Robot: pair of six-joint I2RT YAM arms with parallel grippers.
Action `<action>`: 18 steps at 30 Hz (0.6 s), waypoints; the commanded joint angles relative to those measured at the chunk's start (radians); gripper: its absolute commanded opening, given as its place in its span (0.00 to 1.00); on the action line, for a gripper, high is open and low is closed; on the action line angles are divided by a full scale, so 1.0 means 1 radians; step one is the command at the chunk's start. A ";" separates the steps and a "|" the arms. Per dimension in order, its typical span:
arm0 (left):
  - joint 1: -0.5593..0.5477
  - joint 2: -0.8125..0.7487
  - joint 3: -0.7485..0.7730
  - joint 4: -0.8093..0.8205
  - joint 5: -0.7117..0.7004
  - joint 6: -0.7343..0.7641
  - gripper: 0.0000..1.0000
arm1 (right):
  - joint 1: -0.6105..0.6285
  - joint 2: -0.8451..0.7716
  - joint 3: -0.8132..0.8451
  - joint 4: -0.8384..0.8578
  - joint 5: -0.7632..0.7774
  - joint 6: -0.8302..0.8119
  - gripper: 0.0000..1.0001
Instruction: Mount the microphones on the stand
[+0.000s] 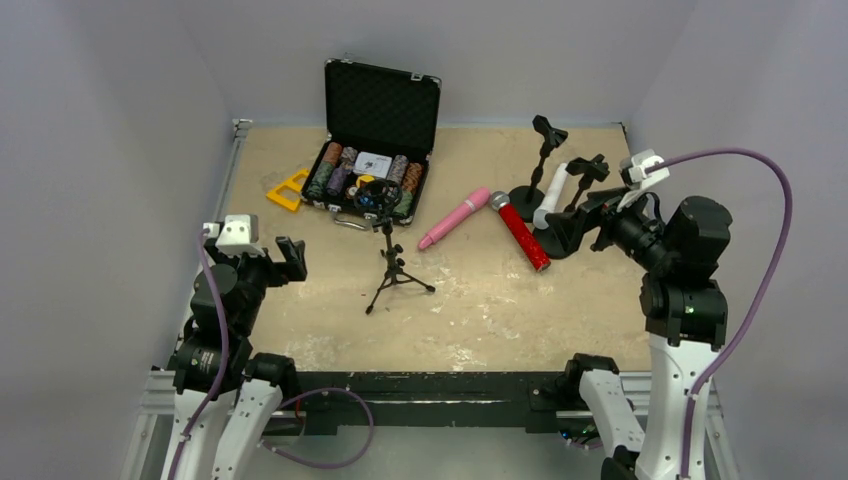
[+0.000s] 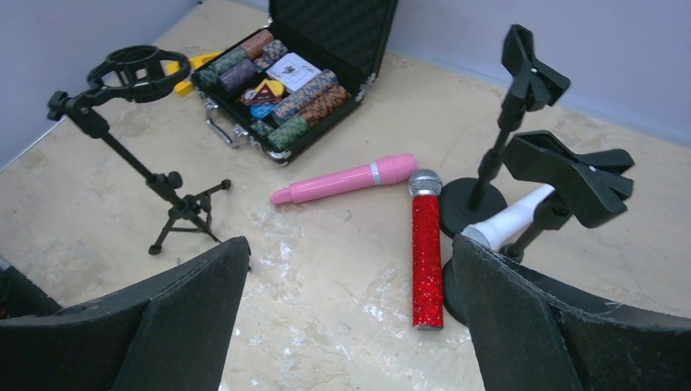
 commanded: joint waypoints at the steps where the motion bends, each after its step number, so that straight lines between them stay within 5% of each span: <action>1: -0.001 -0.005 0.006 0.041 0.025 0.014 1.00 | 0.002 0.008 0.056 -0.050 -0.166 -0.110 0.99; 5: 0.000 -0.001 0.005 0.042 0.030 0.014 1.00 | 0.002 0.027 0.084 -0.182 -0.436 -0.416 0.99; 8: 0.000 0.003 0.005 0.043 0.035 0.014 1.00 | 0.042 0.051 0.103 -0.283 -0.492 -0.549 0.99; 12: 0.000 0.018 0.005 0.043 0.047 0.015 1.00 | 0.161 0.101 0.109 -0.360 -0.453 -0.665 0.99; 18: 0.000 0.022 0.002 0.043 0.042 0.026 1.00 | 0.385 0.196 0.070 -0.382 -0.200 -0.750 0.99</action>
